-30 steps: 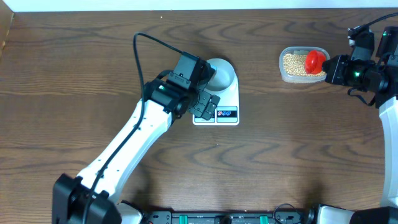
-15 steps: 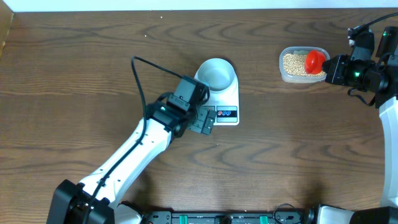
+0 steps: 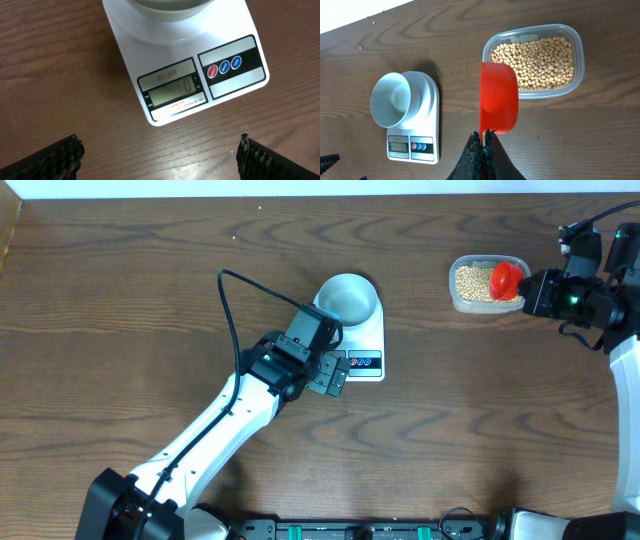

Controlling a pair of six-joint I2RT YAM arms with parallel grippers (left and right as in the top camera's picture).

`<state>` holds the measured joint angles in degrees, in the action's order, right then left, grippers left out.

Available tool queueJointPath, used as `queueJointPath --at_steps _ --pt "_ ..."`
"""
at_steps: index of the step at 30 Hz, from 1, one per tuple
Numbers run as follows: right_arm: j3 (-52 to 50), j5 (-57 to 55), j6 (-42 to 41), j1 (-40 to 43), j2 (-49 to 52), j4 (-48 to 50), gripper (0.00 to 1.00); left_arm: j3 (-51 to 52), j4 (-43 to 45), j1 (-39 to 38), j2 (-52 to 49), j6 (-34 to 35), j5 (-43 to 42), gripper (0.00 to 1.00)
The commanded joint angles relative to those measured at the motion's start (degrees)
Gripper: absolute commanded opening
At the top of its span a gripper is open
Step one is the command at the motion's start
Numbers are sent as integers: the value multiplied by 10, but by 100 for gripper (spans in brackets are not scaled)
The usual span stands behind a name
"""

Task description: Scoop item into bowl and weigh 50g on scale

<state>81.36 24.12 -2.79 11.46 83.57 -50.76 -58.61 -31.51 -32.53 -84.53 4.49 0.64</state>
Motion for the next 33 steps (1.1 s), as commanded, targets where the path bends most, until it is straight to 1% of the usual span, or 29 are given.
queueJointPath --at_steps 1,22,33 --pt "9 0 7 2 -4 0 1 -3 -1 -1 0 -3 14 100" --pt "9 0 8 2 -4 -1 1 -3 -1 -1 0 -3 14 100" --pt "9 0 27 2 -4 -4 1 -3 -8 -1 0 3 14 100"
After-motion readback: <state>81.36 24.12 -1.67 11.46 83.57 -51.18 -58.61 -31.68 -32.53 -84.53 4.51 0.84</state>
